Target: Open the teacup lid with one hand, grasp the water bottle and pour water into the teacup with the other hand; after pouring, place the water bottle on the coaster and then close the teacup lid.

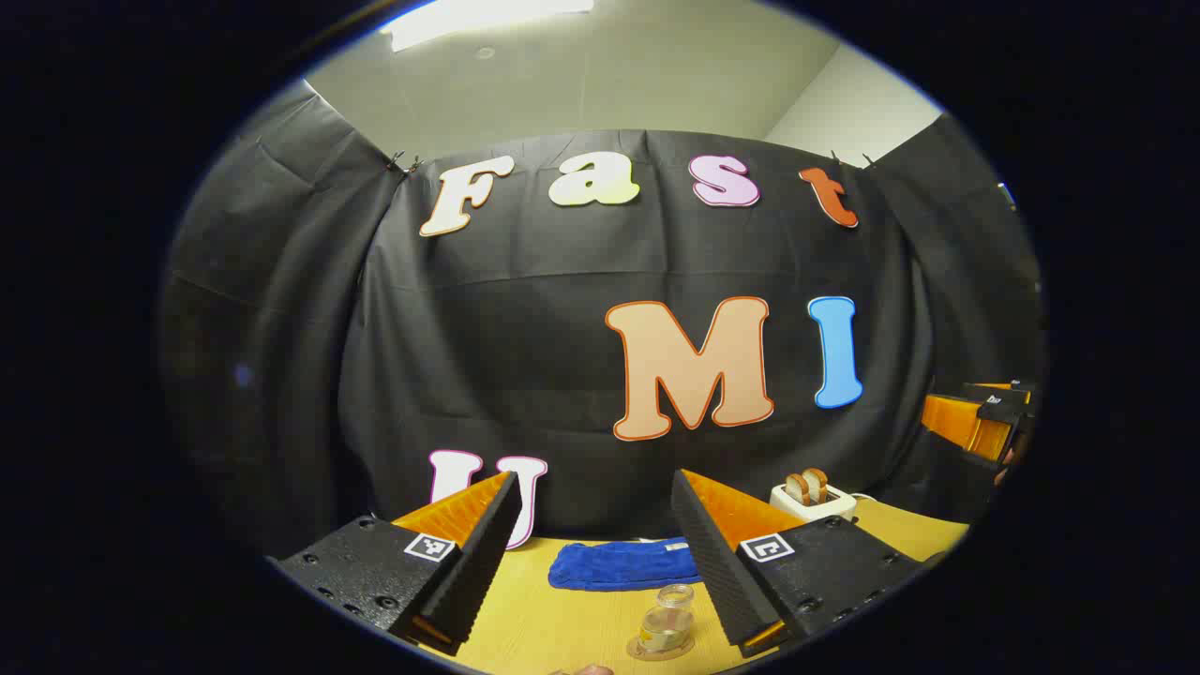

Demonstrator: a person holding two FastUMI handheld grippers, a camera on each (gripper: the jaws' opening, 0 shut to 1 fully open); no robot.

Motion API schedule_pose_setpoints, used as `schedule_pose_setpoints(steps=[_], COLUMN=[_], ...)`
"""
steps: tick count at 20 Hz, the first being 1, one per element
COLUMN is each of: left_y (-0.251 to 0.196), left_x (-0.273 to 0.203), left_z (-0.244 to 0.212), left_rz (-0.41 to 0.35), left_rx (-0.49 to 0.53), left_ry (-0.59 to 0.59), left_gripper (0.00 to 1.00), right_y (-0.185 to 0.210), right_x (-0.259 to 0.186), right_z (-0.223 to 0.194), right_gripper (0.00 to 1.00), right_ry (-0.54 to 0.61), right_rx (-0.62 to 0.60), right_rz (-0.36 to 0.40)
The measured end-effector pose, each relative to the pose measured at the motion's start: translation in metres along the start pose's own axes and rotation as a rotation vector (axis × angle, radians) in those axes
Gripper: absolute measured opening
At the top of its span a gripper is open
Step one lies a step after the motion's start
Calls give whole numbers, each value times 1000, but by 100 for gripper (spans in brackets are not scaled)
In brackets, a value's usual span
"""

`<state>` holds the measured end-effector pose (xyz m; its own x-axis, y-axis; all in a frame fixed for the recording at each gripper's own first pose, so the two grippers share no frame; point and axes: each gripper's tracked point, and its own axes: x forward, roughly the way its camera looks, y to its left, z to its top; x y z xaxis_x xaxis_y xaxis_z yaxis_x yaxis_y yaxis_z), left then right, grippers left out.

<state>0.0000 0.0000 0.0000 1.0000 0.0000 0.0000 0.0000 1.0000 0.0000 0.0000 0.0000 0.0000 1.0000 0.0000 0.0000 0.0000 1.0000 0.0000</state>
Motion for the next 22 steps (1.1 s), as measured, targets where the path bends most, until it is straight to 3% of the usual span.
schedule_pose_setpoints(steps=[1, 4, 22], left_y=[0, 1, 4], left_x=[1, 2, -4], left_z=[-1, -4, -1], left_rz=[2, 2, 3], left_rx=[4, -4, -7], left_ry=[-1, 2, 3], left_gripper=[94, 94, 94], right_y=[1, 7, 24], right_x=[1, 0, 1], right_z=[-2, -7, -49], right_gripper=[92, 100, 100], right_ry=[2, 7, 89], right_rx=[-9, -21, -80], right_rz=[1, 17, 64])
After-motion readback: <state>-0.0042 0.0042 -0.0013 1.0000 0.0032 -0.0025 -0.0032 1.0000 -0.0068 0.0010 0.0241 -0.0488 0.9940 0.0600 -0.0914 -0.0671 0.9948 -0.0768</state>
